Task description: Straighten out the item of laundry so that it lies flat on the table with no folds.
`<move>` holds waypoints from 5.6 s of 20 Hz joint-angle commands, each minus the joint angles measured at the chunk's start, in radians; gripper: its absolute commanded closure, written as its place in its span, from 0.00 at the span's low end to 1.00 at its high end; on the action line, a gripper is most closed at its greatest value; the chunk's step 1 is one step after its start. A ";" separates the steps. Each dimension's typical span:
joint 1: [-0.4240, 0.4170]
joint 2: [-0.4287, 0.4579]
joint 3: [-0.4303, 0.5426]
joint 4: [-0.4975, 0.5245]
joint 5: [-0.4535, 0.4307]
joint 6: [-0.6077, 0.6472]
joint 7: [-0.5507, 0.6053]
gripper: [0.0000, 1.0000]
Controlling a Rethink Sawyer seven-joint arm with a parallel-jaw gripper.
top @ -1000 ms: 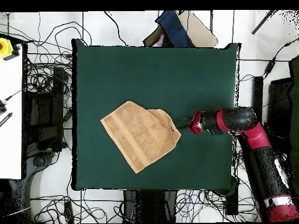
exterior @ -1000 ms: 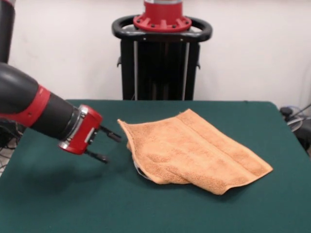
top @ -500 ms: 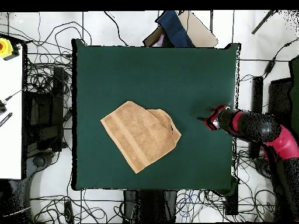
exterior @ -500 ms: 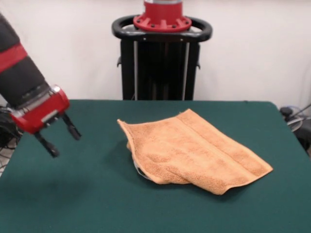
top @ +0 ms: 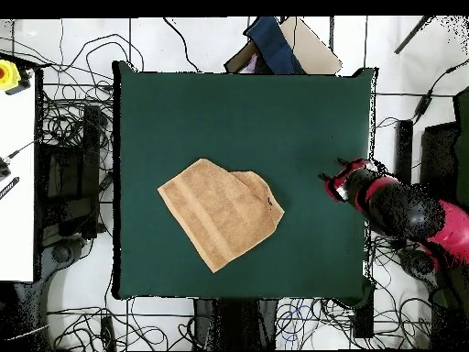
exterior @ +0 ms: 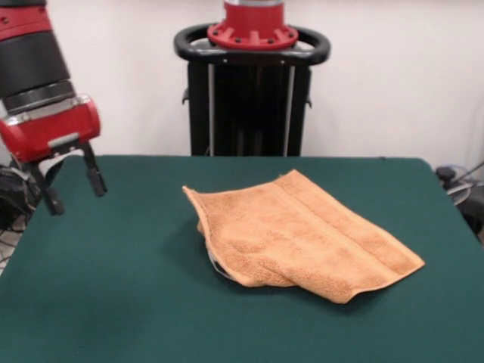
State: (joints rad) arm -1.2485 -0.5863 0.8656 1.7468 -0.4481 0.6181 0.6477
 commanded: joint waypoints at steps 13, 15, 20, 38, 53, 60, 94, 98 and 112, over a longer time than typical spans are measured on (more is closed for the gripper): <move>0.469 -0.294 -0.358 0.433 0.150 -0.447 0.772 0.00; 0.518 -0.279 -0.418 0.437 0.132 -0.508 0.795 0.00; 0.604 -0.118 -0.576 0.355 0.062 -0.714 0.779 0.00; 0.575 -0.022 -0.644 0.234 0.042 -0.786 0.667 0.00; 0.668 0.074 -0.693 0.313 0.103 -0.766 0.737 0.00; 0.718 0.009 -0.750 0.375 0.124 -0.797 0.771 0.00; 0.758 0.120 -0.750 0.270 0.222 -1.124 0.768 0.00; 0.759 0.084 -0.747 0.248 0.248 -1.100 0.765 0.00; 0.726 0.235 -0.755 0.204 0.251 -0.971 0.746 0.00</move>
State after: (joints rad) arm -0.5217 -0.4586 0.1119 2.0458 -0.2578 -0.4608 1.1803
